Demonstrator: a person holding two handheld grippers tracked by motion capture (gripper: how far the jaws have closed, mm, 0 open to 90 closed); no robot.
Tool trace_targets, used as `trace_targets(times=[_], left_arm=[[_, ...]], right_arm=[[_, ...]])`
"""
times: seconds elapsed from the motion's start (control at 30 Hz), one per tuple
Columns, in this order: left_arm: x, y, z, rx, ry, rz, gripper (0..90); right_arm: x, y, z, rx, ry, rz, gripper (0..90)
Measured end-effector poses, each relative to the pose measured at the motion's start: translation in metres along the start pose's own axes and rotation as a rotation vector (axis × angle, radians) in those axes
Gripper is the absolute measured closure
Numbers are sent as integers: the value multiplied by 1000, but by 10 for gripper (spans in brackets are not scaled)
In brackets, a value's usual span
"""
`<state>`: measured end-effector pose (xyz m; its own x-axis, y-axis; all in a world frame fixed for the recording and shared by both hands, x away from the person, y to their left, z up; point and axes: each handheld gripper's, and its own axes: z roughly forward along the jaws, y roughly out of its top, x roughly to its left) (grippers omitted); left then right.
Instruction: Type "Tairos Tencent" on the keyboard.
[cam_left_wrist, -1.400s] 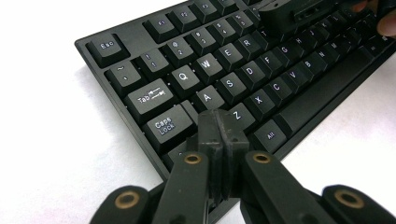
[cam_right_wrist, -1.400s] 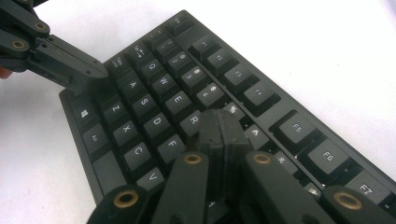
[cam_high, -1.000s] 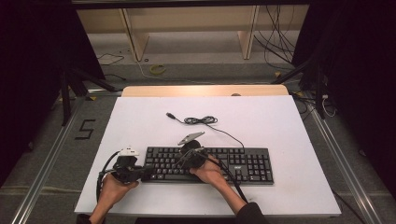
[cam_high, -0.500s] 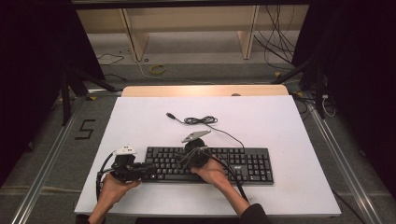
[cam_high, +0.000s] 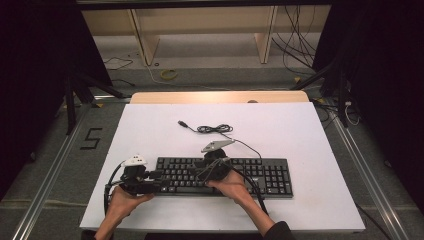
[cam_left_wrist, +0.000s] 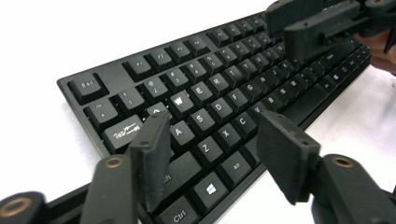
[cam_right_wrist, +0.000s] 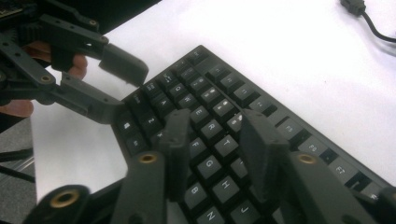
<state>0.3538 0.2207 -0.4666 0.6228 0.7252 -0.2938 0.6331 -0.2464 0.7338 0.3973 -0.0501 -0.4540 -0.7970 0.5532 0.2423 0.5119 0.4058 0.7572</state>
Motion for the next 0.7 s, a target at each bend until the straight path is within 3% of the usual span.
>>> trace_targets(times=[0.37, 0.7], left_arm=[[-1, 6, -1, -35, 5, 4, 351], [-1, 12, 2, -46, 3, 5, 322]], right_arm=[[1, -6, -12, -12, 2, 9, 482], [4, -11, -21, -26, 10, -2, 427]])
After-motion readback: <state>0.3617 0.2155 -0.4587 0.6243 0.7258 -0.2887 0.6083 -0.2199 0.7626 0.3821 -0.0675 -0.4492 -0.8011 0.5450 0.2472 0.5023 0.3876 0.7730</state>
